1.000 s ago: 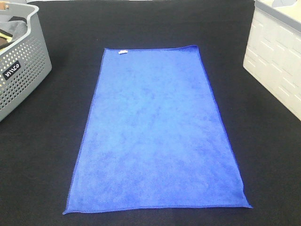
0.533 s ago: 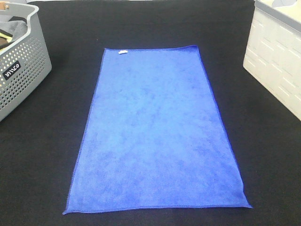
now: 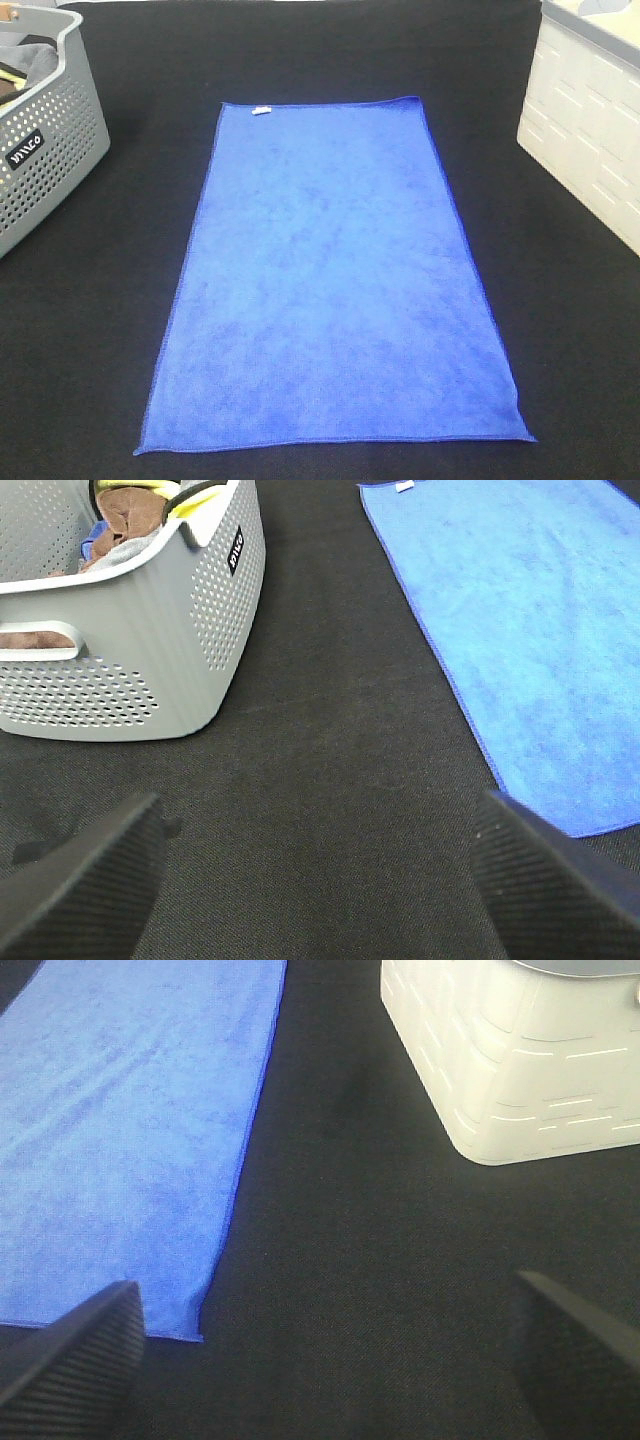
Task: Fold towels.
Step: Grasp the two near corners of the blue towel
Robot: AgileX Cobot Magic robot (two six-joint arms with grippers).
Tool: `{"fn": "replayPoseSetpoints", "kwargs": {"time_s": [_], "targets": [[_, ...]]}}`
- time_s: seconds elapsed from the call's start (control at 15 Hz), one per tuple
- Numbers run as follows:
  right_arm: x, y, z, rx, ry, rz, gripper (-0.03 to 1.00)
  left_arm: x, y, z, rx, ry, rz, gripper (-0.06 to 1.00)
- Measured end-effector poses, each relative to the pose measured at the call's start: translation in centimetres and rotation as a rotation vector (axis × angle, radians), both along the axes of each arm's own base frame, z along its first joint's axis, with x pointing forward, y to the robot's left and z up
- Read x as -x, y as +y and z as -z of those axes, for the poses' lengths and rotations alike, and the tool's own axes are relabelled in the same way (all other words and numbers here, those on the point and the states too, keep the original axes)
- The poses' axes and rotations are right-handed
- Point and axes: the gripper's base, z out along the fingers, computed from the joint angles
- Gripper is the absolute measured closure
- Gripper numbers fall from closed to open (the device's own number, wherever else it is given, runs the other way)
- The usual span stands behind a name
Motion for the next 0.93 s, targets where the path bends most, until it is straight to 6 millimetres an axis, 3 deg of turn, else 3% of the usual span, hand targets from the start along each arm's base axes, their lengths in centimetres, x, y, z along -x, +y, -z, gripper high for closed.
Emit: {"fn": "replayPoseSetpoints", "kwargs": {"time_s": [0.93], "targets": [[0.00, 0.00, 0.00, 0.000, 0.000, 0.000, 0.05, 0.00, 0.00, 0.00, 0.000, 0.000, 0.000, 0.15]]}}
